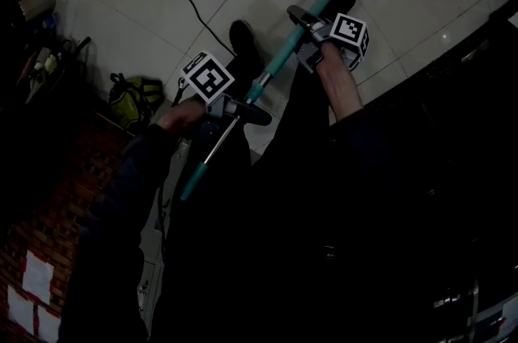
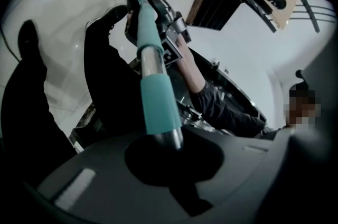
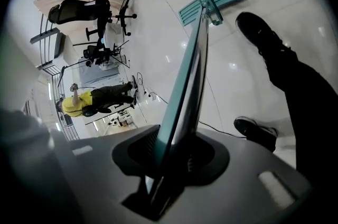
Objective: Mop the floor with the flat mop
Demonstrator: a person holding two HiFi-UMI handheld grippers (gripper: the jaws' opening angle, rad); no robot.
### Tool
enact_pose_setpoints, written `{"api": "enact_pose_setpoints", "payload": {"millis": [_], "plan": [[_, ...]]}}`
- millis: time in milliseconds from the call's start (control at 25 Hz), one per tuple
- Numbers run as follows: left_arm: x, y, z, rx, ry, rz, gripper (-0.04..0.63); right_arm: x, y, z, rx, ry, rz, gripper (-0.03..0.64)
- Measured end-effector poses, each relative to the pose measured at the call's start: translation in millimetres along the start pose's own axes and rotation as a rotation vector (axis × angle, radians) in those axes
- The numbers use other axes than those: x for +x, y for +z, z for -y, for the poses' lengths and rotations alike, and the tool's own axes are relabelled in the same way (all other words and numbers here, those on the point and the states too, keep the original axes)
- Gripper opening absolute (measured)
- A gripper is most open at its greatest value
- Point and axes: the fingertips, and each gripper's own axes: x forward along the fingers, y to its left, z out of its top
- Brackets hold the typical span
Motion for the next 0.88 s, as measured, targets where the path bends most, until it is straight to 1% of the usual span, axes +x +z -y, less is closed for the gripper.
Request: {"api": "enact_pose_setpoints", "payload": {"millis": [80, 200, 320, 360, 440, 480, 520, 600, 680, 800, 880], "plan": [[-18, -25, -13, -0.007, -0.008, -0.005, 0.015, 21, -30, 6, 0.007, -0.004, 0.000, 0.135], [-24, -37, -32, -0.022, -0.014, 0.000, 0.018, 35, -47, 24, 0.029, 0.002, -0.002, 0.135], [-34, -49, -48, -0.042, -0.015, 0.018, 0.018, 50, -67, 39, 0.044, 0.003, -0.026, 0.135], [-39, -53, -49, -0.051, -0.038, 0.030, 0.018, 56, -74, 42, 0.046, -0.003, -0.033, 0.135], [-47, -52, -43, -0.067, -0.109, 0.062, 0.020, 66, -79, 43, 0.048, -0.007, -0.038, 0.137], [-49, -49, -41, -0.070, -0.128, 0.072, 0.021, 69, -77, 43, 0.049, -0.007, -0.039, 0.137], [-47, -45, -41, -0.069, -0.127, 0.074, 0.021, 67, -73, 43, 0.048, -0.007, -0.039, 0.137], [-38, -34, -40, -0.060, -0.097, 0.062, 0.020, 57, -58, 40, 0.048, -0.009, -0.034, 0.137], [-28, -29, -29, -0.051, -0.090, 0.047, 0.020, 42, -47, 32, 0.047, -0.014, -0.020, 0.135], [-24, -32, -16, -0.029, -0.090, 0.029, 0.021, 30, -43, 19, 0.036, -0.024, 0.002, 0.135], [-22, -18, -3, -0.023, -0.092, 0.020, 0.020, 27, -26, 7, 0.033, -0.030, 0.014, 0.133]]}}
